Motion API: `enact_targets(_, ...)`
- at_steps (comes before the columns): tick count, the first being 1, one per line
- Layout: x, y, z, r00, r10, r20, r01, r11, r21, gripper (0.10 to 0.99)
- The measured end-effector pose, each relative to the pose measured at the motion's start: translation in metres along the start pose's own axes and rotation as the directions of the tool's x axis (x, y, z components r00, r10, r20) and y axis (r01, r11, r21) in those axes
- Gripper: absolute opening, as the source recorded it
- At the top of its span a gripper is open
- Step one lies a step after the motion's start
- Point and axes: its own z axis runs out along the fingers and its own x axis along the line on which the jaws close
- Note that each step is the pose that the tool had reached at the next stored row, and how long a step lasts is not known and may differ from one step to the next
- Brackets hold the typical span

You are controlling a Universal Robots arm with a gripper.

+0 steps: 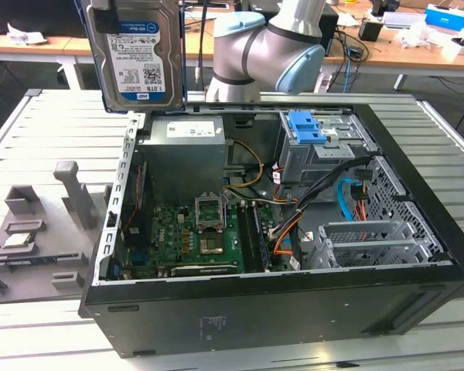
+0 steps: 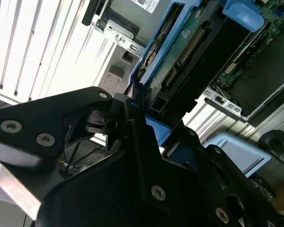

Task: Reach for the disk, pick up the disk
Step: 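Pick up the disk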

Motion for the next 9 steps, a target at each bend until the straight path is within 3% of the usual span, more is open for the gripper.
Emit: enact_targets(9,0.0081,-0.0015,-0.0001,1.0000,0.000,-0.0001,0.000,1.0000,0.000,0.369)
